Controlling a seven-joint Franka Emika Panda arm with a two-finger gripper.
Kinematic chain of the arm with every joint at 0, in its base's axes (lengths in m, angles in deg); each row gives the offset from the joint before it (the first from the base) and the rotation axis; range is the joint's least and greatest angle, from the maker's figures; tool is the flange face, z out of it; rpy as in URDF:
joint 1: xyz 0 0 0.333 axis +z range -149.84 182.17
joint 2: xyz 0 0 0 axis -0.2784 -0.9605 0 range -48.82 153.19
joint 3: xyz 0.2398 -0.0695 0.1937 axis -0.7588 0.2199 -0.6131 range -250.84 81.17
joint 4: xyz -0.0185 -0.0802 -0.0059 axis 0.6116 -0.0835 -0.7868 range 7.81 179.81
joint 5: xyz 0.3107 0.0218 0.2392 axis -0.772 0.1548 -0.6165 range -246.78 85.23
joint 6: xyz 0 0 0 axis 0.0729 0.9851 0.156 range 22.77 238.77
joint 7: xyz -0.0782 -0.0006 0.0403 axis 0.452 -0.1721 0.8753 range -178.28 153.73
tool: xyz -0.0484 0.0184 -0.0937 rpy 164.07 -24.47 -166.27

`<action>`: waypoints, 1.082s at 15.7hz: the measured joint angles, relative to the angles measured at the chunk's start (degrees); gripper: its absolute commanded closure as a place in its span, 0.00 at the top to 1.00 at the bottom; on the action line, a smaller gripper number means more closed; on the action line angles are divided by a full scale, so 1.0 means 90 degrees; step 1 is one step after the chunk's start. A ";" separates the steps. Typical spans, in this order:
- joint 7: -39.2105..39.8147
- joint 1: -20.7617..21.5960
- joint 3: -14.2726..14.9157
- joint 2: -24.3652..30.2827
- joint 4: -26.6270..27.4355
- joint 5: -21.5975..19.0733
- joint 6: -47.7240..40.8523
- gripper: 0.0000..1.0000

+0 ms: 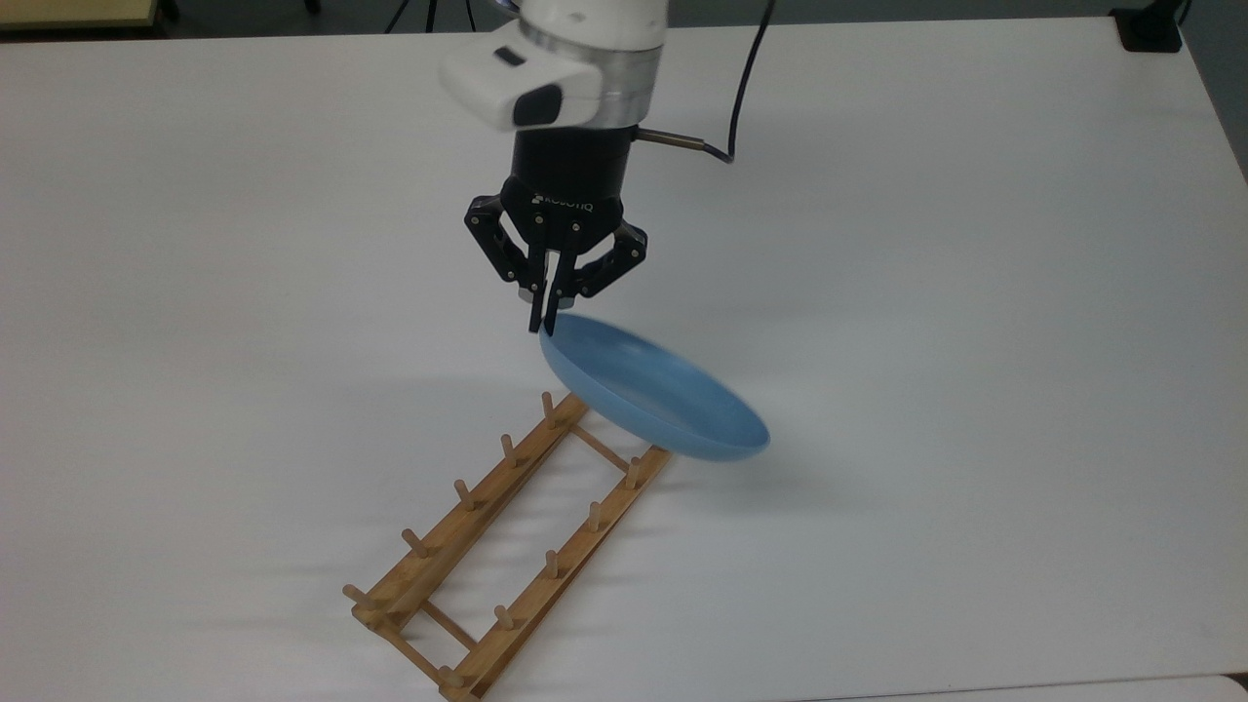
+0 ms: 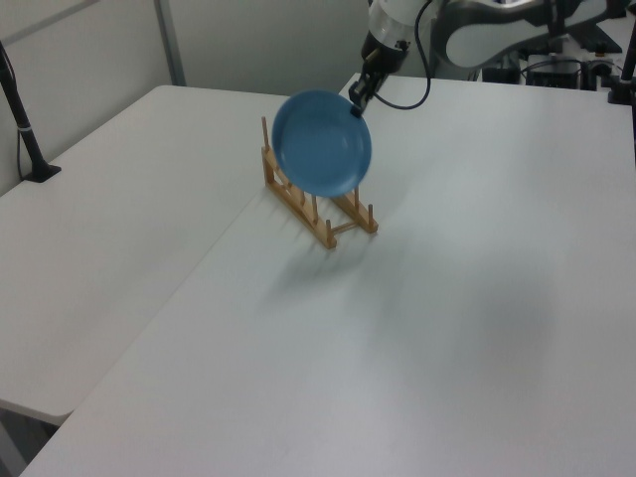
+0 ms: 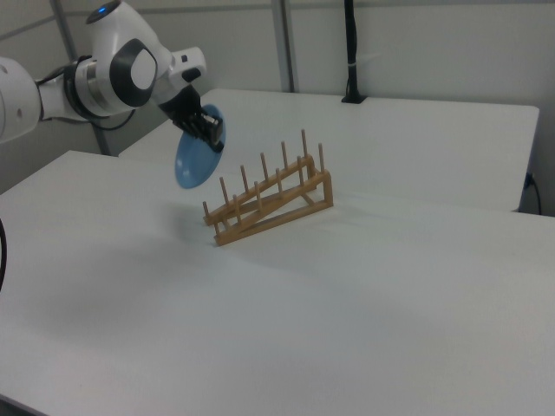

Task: Pick plate from plate rack
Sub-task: 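Carry the plate away from the rack and lower it onto the table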

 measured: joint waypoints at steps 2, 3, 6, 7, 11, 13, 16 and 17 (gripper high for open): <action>0.0875 -0.0023 0.0049 0.0050 -0.0010 -0.0884 -0.0719 0.00; 0.1279 -0.0037 0.0067 0.0095 -0.0010 -0.1213 -0.1129 0.00; 0.2173 -0.0051 0.0181 0.0170 0.0004 -0.1607 -0.2211 0.00; 0.2457 -0.0054 0.0250 0.0166 0.0038 -0.1664 -0.2486 0.00; 0.3450 -0.0129 0.0810 0.0111 0.0469 -0.1755 -0.2773 0.00; 0.3915 -0.0286 0.1091 -0.0043 0.0717 -0.1764 -0.2772 0.00; 0.4512 -0.0484 0.1319 -0.0375 0.0855 -0.1764 -0.2761 0.00; 0.4611 -0.0551 0.1364 -0.0487 0.0874 -0.1763 -0.2710 0.00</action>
